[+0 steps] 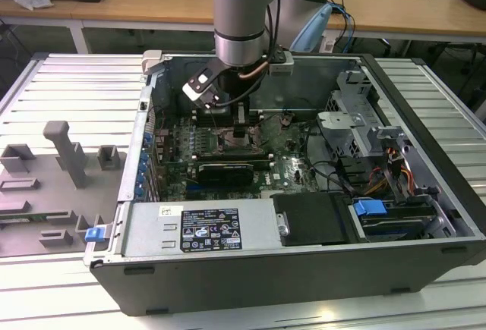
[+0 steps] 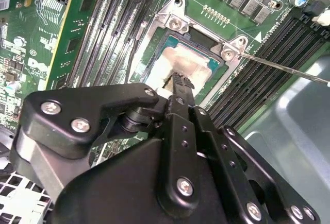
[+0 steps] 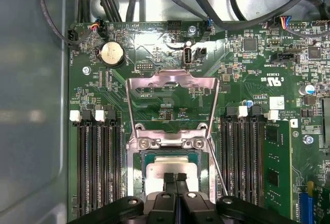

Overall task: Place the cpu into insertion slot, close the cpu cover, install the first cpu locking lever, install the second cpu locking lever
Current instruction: 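Place the cpu into insertion slot, then close the cpu cover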

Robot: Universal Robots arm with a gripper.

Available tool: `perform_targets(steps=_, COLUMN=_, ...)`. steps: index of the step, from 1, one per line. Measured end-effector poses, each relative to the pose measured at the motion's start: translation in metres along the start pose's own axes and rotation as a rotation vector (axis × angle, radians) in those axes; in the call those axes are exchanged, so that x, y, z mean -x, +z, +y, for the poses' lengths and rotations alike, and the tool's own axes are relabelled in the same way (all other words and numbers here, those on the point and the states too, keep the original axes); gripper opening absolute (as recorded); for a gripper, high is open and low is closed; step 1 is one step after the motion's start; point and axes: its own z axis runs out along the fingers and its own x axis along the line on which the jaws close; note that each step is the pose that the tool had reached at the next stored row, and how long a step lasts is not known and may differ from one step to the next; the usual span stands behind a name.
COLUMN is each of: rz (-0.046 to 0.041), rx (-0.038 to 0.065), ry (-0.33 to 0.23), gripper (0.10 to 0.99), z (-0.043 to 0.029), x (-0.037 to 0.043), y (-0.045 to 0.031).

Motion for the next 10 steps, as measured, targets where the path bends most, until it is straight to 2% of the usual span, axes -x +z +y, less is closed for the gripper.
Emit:
perform_targets(steps=6, rz=0.0001, rx=0.0, ry=0.0, gripper=0.106, z=0.0002, x=-0.0001, y=-0.0034)
perform_targets(steps=8, rz=0.0001, rx=0.0, ry=0.0, gripper=0.106, z=0.0007, x=-0.0001, y=-0.0106)
perform_targets(steps=10, rz=-0.0008, rx=0.0, ry=0.0, gripper=0.106, z=0.0009, x=-0.0001, y=-0.0141)
